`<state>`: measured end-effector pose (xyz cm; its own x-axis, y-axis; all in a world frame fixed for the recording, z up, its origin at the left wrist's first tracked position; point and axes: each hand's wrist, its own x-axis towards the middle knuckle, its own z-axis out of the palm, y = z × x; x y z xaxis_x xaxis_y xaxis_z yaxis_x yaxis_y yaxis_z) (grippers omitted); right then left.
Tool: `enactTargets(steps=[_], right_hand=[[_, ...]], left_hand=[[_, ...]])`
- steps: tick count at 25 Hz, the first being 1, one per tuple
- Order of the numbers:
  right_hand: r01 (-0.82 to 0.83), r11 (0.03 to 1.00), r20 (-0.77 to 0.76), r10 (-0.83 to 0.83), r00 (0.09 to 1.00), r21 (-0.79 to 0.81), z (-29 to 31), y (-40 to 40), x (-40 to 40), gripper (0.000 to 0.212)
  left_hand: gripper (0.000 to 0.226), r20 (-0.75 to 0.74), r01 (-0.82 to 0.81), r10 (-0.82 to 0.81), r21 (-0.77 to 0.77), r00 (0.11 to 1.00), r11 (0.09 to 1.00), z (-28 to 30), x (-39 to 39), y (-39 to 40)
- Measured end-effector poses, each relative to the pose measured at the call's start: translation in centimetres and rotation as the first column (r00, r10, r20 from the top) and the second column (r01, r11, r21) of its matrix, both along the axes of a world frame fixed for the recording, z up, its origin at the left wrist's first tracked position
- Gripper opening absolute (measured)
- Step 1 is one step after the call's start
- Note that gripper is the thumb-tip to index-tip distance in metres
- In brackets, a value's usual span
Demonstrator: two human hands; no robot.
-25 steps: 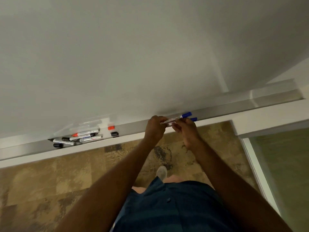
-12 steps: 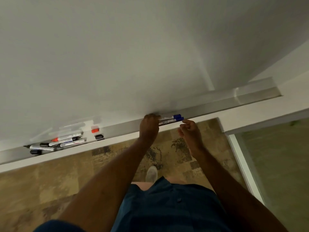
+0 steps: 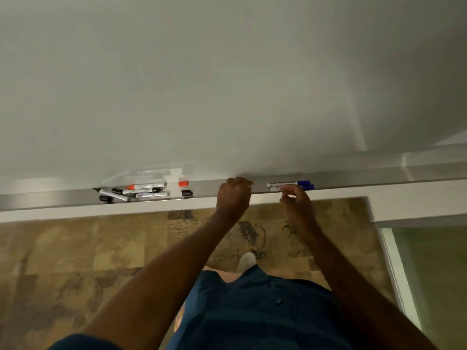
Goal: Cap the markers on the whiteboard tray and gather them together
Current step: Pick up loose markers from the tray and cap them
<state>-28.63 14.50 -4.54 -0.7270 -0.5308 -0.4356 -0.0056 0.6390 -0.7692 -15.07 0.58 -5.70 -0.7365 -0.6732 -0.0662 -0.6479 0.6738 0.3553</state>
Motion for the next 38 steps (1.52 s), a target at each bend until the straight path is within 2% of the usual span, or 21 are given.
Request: enactTargets(steps=[5, 8, 10, 14, 17, 22, 24, 26, 28, 32, 38], right_hand=[[-0.251, 0.967, -0.047, 0.249, 0.967, -0.045, -0.6, -5.4, 5.5, 0.025], [-0.407, 0.911, -0.138, 0.396, 0.908, -0.062, -0.7, -8.8, 9.5, 0.026], [-0.523, 0.85, -0.249, 0.496, 0.832, -0.057, -0.7, -10.7, 11.8, 0.028], [-0.693, 0.715, -0.482, 0.641, 0.597, 0.094, -0.8, -13.9, 15.6, 0.035], [-0.697, 0.689, -0.552, 0.665, 0.502, 0.196, -1.3, -15.7, 17.8, 0.036], [-0.618, 0.726, -0.554, 0.661, 0.506, 0.301, -2.6, -17.4, 20.1, 0.038], [-0.579, 0.766, -0.551, 0.622, 0.557, 0.28, -3.0, -17.9, 21.0, 0.035], [-0.514, 0.826, -0.53, 0.549, 0.646, 0.23, -3.3, -18.4, 21.9, 0.028], [-0.458, 0.866, -0.52, 0.491, 0.699, 0.202, -3.8, -18.9, 22.4, 0.023], [-0.395, 0.885, -0.526, 0.464, 0.713, 0.245, -4.5, -19.7, 22.9, 0.02], [-0.332, 0.917, -0.51, 0.4, 0.762, 0.223, -4.9, -19.9, 23.2, 0.018]], left_hand=[[0.027, 0.06, -0.27, 0.269, 0.006, 0.961, 0.963, 0.2, 10.0, -4.2], [0.027, 0.067, -0.414, 0.416, -0.038, 0.907, 0.909, 0.7, 15.7, -6.5], [0.032, 0.095, -0.46, 0.463, -0.054, 0.881, 0.886, 0.9, 18.9, -8.1], [0.04, 0.191, -0.397, 0.403, -0.068, 0.895, 0.915, 1.1, 22.8, -11.6], [0.042, 0.269, -0.269, 0.28, -0.079, 0.921, 0.96, 0.9, 23.7, -13.2], [0.044, 0.325, -0.029, 0.052, -0.075, 0.944, 0.997, 0.1, 23.7, -14.8], [0.041, 0.318, 0.011, 0.011, -0.068, 0.948, 0.998, -0.3, 23.6, -15.2], [0.038, 0.312, 0.039, -0.016, -0.068, 0.95, 0.997, -0.8, 23.7, -15.3], [0.036, 0.311, 0.068, -0.045, -0.063, 0.949, 0.996, -1.2, 23.9, -15.4], [0.034, 0.294, 0.082, -0.062, -0.057, 0.954, 0.995, -1.6, 24.0, -15.5], [0.037, 0.287, 0.107, -0.086, -0.06, 0.954, 0.992, -2.1, 24.6, -15.9]])
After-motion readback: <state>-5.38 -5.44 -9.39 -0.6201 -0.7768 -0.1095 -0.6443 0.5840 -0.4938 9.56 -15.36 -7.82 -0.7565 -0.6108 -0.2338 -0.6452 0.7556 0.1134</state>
